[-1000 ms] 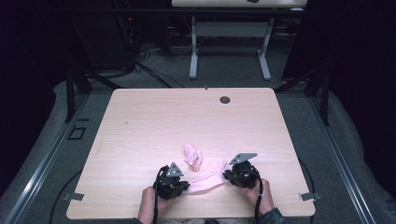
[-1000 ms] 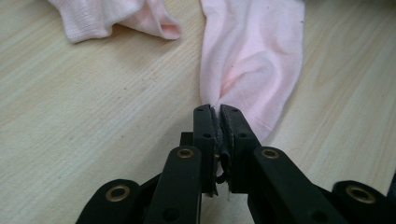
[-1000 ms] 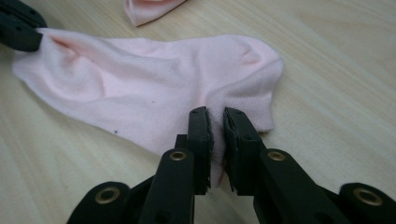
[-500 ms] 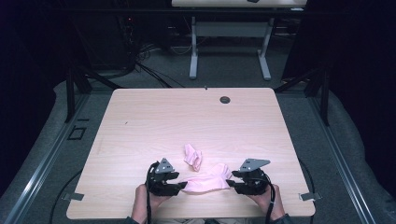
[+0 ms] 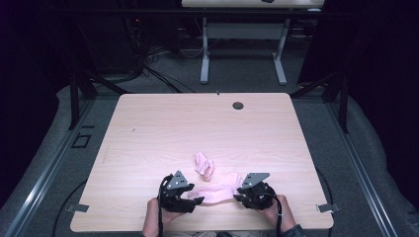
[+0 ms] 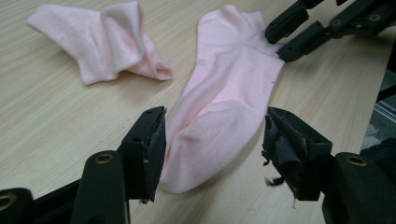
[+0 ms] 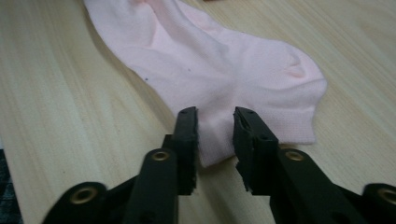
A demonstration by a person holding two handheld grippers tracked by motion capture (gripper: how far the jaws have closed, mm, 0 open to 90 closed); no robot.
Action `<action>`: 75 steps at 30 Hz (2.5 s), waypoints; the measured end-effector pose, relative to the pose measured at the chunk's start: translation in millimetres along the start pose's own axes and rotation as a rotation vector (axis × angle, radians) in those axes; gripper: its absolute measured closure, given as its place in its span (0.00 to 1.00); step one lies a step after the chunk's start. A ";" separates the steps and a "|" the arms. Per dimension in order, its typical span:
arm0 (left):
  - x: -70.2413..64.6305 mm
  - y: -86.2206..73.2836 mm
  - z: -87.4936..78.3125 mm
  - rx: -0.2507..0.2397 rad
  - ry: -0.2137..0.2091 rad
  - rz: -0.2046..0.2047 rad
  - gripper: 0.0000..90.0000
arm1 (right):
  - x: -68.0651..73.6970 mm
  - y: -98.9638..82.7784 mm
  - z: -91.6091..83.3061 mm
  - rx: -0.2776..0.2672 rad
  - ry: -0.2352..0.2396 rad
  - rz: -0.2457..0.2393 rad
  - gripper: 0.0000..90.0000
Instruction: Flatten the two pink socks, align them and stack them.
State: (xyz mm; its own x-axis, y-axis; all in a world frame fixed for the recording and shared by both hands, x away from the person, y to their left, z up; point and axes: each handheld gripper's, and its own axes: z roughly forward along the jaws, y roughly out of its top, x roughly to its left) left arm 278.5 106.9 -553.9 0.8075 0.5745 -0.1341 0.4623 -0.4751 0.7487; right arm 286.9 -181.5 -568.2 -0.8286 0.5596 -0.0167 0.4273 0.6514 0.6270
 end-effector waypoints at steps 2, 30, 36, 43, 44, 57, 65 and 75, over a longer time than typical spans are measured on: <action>-1.6 1.0 3.4 -0.004 -0.011 0.008 0.46 | -2.3 -1.8 0.1 -0.017 0.000 0.027 0.90; -29.3 35.3 55.5 -0.005 -0.108 0.127 0.98 | -2.6 7.9 -23.7 -0.141 0.139 0.169 0.95; -27.4 41.1 55.5 0.011 -0.112 0.115 0.99 | -3.3 3.4 -27.0 -0.165 0.116 0.172 0.90; -23.6 55.5 45.0 -0.020 -0.116 0.085 0.99 | 9.8 -2.9 -39.5 -0.236 -0.056 0.051 0.53; -23.0 57.0 43.7 -0.028 -0.118 0.079 0.99 | 13.1 -2.0 -38.2 -0.240 -0.075 0.031 0.50; -17.6 66.0 33.3 -0.064 -0.128 0.034 0.99 | 31.0 6.4 -18.7 -0.255 -0.183 -0.043 0.78; -13.5 58.8 30.9 -0.073 -0.147 0.040 0.90 | 16.2 11.3 -37.9 -0.292 -0.098 0.035 0.96; -37.3 17.7 18.3 -0.039 -0.008 0.120 0.48 | 7.3 30.4 -53.8 -0.238 -0.055 0.120 0.96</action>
State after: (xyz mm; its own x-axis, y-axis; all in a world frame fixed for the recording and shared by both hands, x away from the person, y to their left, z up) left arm 263.3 64.8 -547.6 0.8591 0.5096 -0.0476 0.3479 -0.5134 0.7844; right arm 274.4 -185.1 -507.3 -0.7538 0.6564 0.0307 0.4186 0.4437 0.7924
